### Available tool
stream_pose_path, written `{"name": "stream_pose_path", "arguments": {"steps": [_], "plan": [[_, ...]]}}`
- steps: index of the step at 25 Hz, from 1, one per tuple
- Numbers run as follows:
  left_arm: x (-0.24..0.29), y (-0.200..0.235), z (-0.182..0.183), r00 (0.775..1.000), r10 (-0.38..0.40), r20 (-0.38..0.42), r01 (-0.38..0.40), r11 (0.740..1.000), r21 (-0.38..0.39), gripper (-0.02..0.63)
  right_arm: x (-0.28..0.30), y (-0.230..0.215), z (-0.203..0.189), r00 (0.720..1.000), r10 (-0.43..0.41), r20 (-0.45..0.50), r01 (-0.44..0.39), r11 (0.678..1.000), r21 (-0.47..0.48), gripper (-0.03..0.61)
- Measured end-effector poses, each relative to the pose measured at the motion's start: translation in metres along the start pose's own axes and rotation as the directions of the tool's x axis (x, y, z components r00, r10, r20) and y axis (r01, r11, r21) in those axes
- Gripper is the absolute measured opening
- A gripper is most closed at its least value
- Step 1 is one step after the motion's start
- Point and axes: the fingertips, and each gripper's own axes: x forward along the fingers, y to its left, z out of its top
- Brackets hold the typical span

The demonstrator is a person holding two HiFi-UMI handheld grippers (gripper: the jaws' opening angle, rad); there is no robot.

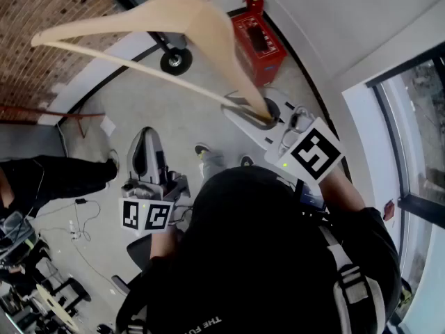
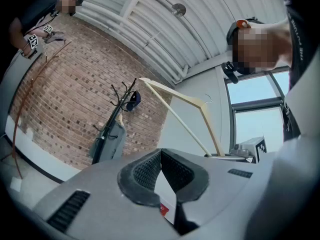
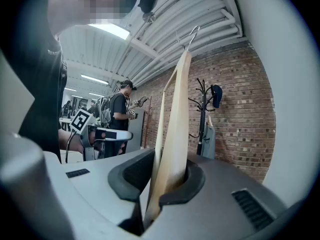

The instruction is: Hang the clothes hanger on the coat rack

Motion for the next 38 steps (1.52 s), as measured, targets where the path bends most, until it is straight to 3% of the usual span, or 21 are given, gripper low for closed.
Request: {"name": "stream_pose_path", "arguments": {"steps": [3,5,18,26,30,38], "plan": [[0.023,0.017,-0.003,0.997,-0.075,0.016,0.076,0.996,-0.045,0.020,0.012,-0.014,-0.013,0.993,-0.081,-0.090,0.073,0.993,-0.088,0.046],[0.021,0.031,-0.007,0.997,-0.079,0.015,0.080,0.995,-0.055,0.020,0.022,-0.010,-0.021,0.990,-0.090,-0.108,0.077,0.991,-0.113,0.046],[0.037,0.074,-0.010,0.998,-0.058,-0.023,0.055,0.995,-0.084,0.020,0.061,-0.017,-0.039,0.986,-0.062,-0.156,0.049,0.995,-0.087,0.046],[0.059,0.124,-0.017,0.996,-0.062,-0.061,0.055,0.992,-0.111,0.020,0.113,-0.033,-0.056,0.982,-0.056,-0.183,0.042,0.996,-0.079,0.046],[0.081,0.169,-0.018,0.996,-0.059,-0.074,0.048,0.990,-0.130,0.020,0.157,-0.051,-0.067,0.976,-0.057,-0.210,0.039,0.995,-0.088,0.046],[0.103,0.258,0.013,0.996,-0.075,-0.043,0.068,0.989,-0.132,0.020,0.251,-0.066,-0.058,0.977,-0.078,-0.201,0.069,0.996,-0.049,0.046]]}}
